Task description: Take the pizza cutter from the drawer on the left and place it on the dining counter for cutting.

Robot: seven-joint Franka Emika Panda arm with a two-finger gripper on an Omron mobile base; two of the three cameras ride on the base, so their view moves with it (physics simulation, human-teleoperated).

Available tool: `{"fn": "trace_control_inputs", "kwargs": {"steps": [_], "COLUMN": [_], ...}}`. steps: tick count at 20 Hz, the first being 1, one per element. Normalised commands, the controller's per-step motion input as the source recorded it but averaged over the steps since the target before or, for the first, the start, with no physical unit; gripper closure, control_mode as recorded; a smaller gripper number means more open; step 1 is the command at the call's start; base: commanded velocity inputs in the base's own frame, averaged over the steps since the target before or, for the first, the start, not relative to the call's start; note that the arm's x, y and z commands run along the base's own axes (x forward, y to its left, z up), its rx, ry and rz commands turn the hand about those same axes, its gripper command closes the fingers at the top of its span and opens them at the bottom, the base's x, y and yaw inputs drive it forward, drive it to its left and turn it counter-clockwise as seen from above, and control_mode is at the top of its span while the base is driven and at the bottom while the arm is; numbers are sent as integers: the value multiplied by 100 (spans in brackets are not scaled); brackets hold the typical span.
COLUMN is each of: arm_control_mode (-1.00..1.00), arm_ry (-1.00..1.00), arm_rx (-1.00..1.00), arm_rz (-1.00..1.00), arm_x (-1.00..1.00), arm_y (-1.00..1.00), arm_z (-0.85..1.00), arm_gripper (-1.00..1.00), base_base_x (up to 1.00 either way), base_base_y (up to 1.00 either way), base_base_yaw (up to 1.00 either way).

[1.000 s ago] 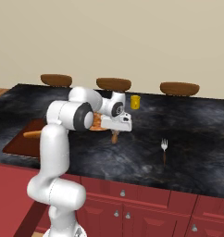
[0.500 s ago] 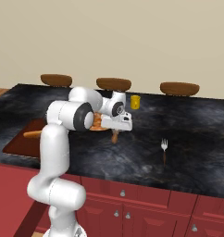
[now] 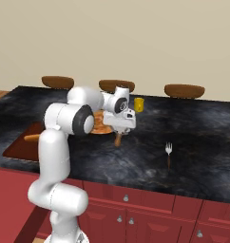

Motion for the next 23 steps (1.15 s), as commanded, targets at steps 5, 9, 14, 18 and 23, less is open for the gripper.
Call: {"fn": "trace_control_inputs", "kwargs": {"steps": [5,9,14,18,23], "arm_control_mode": [-100,-100,-100,-100,-100], "arm_ry": [0,0,-3,-7,-7], "arm_rx": [0,0,0,0,0], "arm_rz": [0,0,0,-2,-3], "arm_x": [-51,-90,-69,-52,-56], "arm_y": [0,4,25,26,6], "arm_z": [57,36,27,37,33], "arm_gripper": [-100,-100,-100,-100,-100], "base_base_x": [0,0,0,0,0], "base_base_y": [0,0,0,0,0], "base_base_yaw": [0,0,0,0,0]}}
